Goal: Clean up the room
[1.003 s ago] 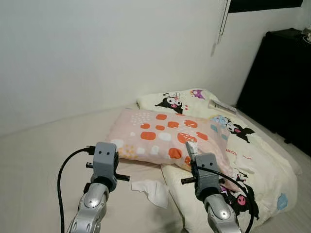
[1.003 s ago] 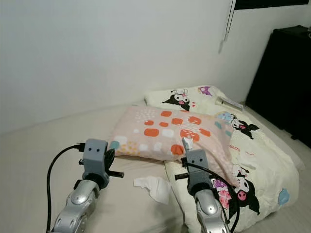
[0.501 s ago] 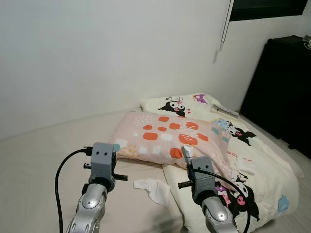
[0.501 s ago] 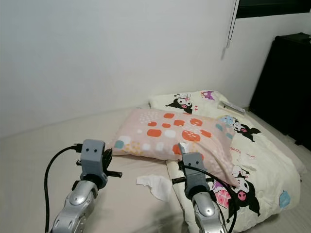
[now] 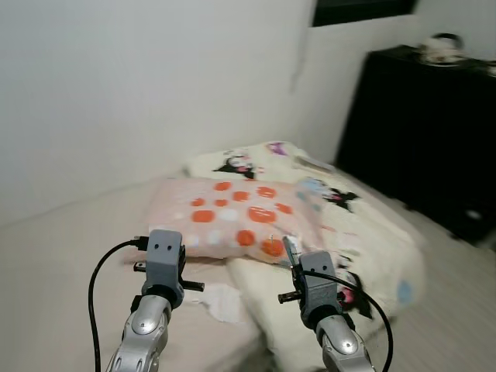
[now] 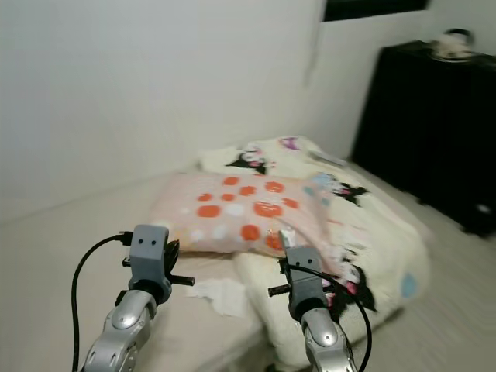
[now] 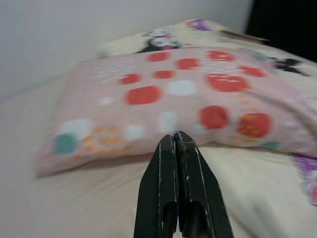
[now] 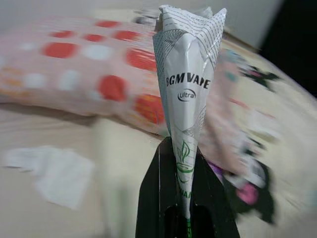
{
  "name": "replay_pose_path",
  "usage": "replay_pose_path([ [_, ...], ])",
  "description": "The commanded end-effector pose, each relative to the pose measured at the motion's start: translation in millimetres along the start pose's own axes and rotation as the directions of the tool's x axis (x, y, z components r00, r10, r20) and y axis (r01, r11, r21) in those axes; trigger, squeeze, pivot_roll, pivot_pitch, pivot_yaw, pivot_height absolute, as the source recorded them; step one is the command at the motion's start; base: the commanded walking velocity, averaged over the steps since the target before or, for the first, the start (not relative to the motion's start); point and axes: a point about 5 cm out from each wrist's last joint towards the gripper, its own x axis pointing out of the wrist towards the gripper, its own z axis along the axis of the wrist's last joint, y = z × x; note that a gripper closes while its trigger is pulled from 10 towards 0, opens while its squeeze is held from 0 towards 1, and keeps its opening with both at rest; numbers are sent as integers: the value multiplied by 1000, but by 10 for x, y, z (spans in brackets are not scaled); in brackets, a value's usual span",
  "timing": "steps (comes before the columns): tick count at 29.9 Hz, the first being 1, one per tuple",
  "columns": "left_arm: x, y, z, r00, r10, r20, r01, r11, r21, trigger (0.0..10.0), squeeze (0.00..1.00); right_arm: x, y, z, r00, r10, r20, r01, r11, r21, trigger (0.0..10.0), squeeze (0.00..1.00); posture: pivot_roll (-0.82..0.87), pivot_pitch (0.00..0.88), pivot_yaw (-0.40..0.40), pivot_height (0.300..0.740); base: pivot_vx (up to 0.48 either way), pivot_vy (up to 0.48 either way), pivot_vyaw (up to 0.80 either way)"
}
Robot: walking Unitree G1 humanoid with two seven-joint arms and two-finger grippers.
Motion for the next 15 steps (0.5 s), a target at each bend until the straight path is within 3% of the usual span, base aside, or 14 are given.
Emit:
replay_pose_path([
  [1,9,-15,-19,1000,-6,-7,6,1000,14,10000,0,-13,21,-27,1000,4,-3,-4,1000,10,10000,0,11,60,-14,740,0,0,-800],
  [15,15,-3,-33,1000,0,-13,0,1000,17,10000,0,-4,45,-56,1000,-1,-15,2,1000,23,10000,0,18,62,-8,740,0,0,-800],
])
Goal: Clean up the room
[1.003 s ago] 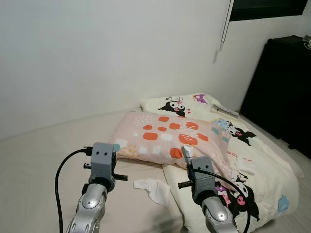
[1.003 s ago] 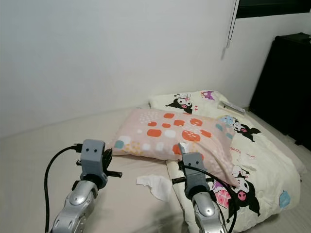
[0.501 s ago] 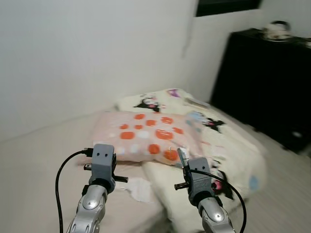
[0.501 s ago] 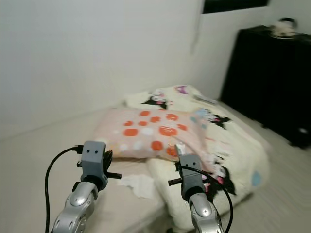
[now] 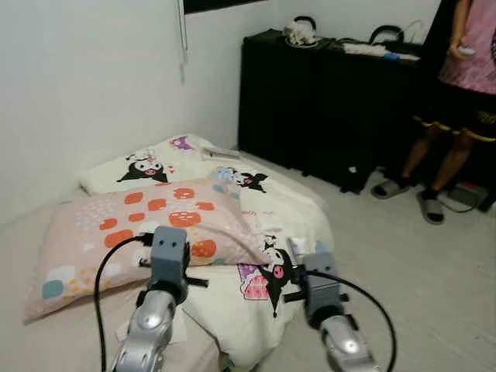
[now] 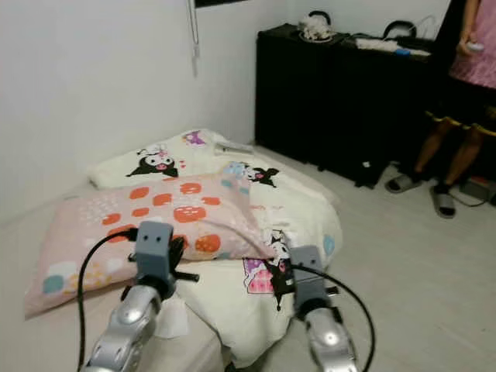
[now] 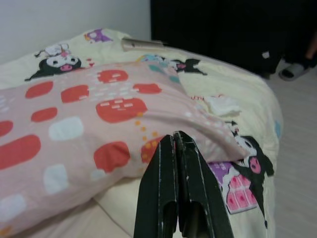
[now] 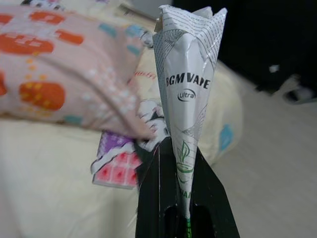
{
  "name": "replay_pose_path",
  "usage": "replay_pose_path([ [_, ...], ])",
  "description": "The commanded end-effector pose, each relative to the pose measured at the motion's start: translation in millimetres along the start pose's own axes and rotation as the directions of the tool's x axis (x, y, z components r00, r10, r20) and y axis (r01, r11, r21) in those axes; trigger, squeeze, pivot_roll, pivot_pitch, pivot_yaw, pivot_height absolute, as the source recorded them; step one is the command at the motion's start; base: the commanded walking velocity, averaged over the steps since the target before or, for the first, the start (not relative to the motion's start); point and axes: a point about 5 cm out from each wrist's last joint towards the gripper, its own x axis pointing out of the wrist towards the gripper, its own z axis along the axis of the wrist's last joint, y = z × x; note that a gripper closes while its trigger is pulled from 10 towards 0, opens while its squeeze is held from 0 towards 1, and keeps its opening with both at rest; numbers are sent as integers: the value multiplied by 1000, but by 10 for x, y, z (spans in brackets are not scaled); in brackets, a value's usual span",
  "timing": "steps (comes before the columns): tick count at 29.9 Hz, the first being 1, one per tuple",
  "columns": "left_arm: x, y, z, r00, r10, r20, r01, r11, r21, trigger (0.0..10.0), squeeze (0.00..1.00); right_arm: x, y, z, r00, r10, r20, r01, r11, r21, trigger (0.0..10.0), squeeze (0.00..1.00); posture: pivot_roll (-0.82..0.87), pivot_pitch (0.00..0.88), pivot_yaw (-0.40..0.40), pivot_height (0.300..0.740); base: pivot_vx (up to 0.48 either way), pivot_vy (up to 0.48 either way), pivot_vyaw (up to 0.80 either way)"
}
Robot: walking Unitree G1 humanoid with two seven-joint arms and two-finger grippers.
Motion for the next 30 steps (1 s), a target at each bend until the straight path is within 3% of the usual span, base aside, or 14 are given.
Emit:
replay_pose_path([
  [1,-38,38,-84,999,12,-32,-11,1000,17,10000,0,-16,94,-43,1000,24,-12,-23,999,25,10000,0,18,62,-8,740,0,0,-800],
  [30,4,57,-33,1000,20,-14,-20,999,27,10000,0,20,133,-86,999,38,-19,-38,999,39,10000,0,64,36,-22,740,0,0,-800],
])
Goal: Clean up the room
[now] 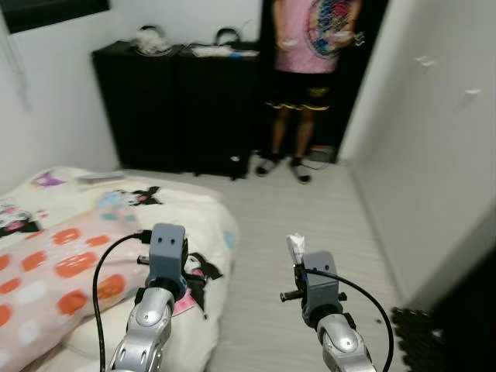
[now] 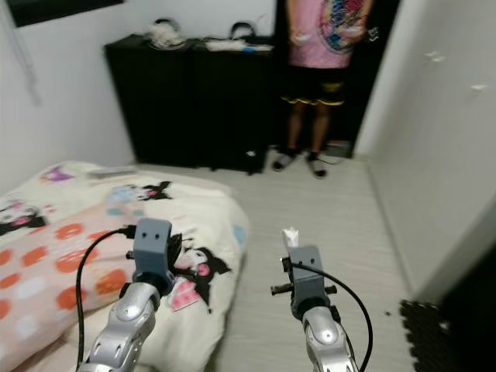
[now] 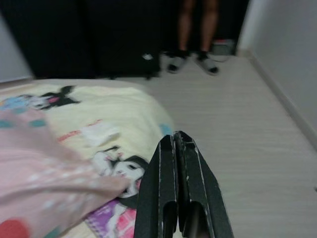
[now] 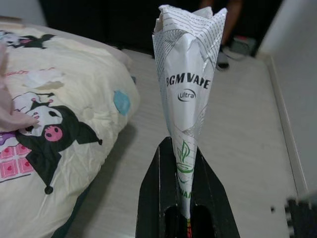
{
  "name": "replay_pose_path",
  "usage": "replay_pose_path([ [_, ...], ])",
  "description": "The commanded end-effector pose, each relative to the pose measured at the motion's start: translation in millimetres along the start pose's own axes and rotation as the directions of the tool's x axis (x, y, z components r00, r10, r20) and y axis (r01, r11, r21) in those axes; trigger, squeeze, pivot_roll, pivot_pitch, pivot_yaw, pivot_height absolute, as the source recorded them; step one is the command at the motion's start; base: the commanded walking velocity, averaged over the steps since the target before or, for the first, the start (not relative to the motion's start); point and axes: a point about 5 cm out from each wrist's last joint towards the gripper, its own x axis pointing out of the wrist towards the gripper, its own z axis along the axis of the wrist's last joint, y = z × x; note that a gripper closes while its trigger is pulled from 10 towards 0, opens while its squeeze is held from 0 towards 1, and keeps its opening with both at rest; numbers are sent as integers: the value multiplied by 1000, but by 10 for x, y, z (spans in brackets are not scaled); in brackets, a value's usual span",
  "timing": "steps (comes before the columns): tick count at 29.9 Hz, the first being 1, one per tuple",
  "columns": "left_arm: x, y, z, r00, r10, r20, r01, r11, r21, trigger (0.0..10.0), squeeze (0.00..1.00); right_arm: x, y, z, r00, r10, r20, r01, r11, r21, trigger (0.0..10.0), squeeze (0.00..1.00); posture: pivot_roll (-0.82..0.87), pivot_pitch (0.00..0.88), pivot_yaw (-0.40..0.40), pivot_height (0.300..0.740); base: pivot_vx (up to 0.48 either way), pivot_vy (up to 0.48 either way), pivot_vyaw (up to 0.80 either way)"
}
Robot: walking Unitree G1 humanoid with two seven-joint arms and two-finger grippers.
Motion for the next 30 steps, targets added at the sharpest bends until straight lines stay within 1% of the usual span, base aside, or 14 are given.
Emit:
replay_pose_path([
  [1,-4,2,-16,1000,-2,-11,2,1000,18,10000,0,-3,24,-38,1000,9,-9,-9,1000,3,10000,0,64,36,-22,740,0,0,-800],
  [7,11,75,76,1000,-7,8,6,999,54,10000,0,5,30,-63,1000,7,-14,-7,1000,13,10000,0,91,39,-25,740,0,0,-800],
  [12,18,128,144,1000,10,24,-11,997,71,10000,0,17,11,-58,1000,4,-10,-4,1000,15,10000,0,106,38,-24,740,0,0,-800],
  [16,20,135,151,1000,14,25,-16,997,71,10000,0,22,3,-58,1000,3,-10,-3,1000,15,10000,0,106,36,-25,740,0,0,-800],
  [18,22,140,142,999,19,27,-21,998,64,10000,0,30,2,-51,1000,1,-8,-1,1000,19,10000,0,92,34,-25,740,0,0,-800],
  [20,2,157,-2,999,52,6,-52,998,39,10000,0,49,21,-39,1000,6,-7,-6,1000,15,10000,0,58,30,-31,740,0,0,-800],
  [22,-19,165,-96,997,72,-14,-72,997,31,10000,0,56,32,-38,1000,14,-7,-14,1000,3,10000,0,52,28,-28,740,0,0,-800],
  [26,-32,85,-94,998,62,-14,-61,998,11,10000,0,44,-5,-39,1000,13,-10,-13,1000,-1,10000,0,63,30,-51,740,0,0,-800],
  [30,-33,59,-82,999,48,-10,-48,999,11,10000,0,36,-13,-42,1000,14,-13,-14,1000,-5,10000,0,72,31,-55,740,0,0,-800],
])
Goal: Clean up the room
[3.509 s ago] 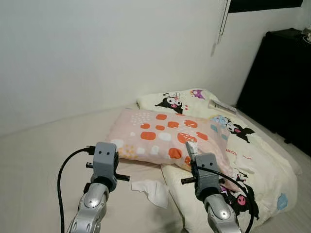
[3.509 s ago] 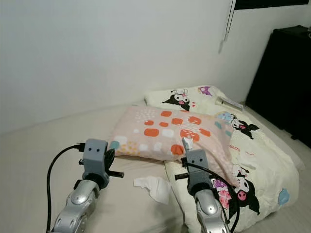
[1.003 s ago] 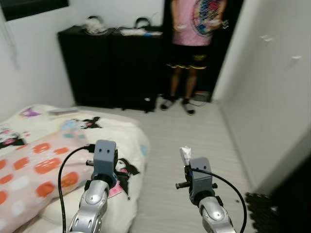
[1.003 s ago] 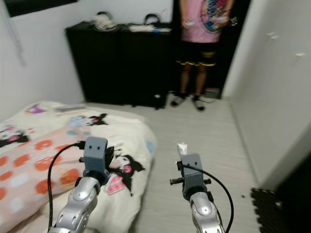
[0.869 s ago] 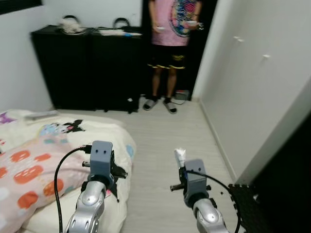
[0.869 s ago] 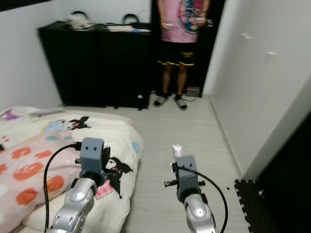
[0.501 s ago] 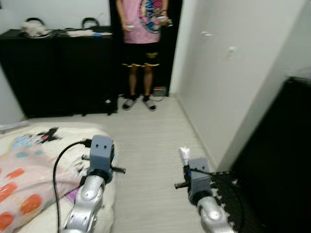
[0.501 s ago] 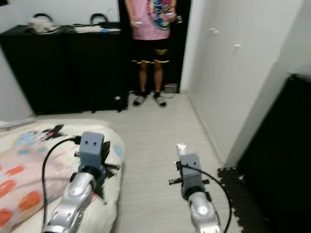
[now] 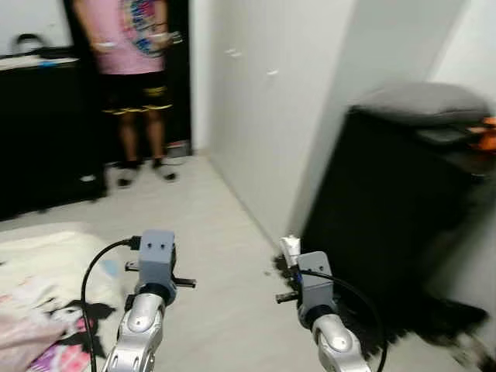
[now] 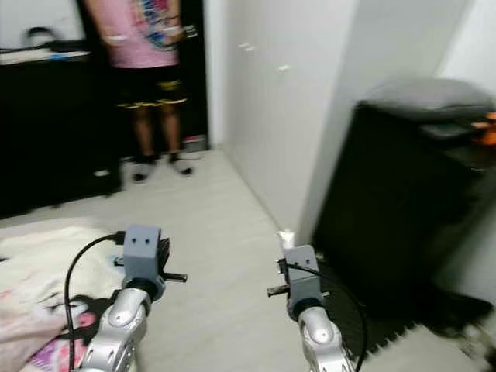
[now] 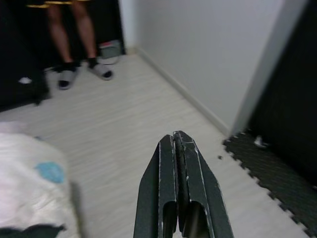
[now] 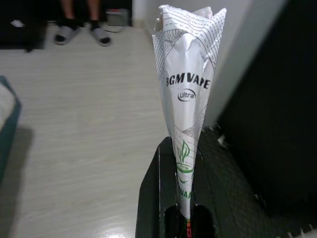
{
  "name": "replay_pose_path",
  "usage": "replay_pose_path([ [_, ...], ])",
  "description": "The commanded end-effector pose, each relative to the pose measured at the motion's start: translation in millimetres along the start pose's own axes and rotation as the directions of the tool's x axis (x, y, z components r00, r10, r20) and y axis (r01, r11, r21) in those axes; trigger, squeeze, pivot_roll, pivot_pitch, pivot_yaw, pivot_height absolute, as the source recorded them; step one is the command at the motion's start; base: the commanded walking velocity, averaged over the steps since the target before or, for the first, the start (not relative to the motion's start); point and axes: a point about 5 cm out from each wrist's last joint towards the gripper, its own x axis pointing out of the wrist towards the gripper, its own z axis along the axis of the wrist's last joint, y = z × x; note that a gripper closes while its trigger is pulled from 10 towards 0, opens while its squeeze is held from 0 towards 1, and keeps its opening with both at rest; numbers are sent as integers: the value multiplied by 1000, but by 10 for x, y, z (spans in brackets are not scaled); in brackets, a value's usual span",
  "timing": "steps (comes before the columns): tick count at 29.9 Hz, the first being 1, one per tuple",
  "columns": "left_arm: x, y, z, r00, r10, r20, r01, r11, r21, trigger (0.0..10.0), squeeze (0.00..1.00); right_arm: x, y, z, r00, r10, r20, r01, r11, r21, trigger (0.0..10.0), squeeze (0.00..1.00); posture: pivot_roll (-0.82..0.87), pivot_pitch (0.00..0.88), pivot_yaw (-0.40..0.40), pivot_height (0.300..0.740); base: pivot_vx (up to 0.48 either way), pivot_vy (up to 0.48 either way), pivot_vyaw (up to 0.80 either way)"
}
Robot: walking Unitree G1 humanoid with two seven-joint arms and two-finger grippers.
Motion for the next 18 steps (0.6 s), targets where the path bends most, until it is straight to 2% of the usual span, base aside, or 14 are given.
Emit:
replay_pose_path([
  [1,-6,-34,-4,1000,-15,8,15,1000,1,10000,0,-14,-10,27,1000,5,8,-5,1000,-4,10000,0,63,33,-61,740,0,0,-800],
  [4,5,-32,-5,1000,-16,17,16,1000,3,10000,0,-25,-30,44,1000,4,10,-4,999,-32,10000,0,60,35,-67,740,0,0,-800],
  [11,54,-32,22,999,-30,28,29,999,12,10000,0,-34,-157,101,999,-29,23,30,999,-37,10000,0,38,36,-69,740,0,0,-800],
  [18,59,-86,11,999,-39,26,39,999,10,10000,0,-21,-138,85,999,-41,27,42,999,-17,10000,0,39,31,-28,740,0,0,-800],
])
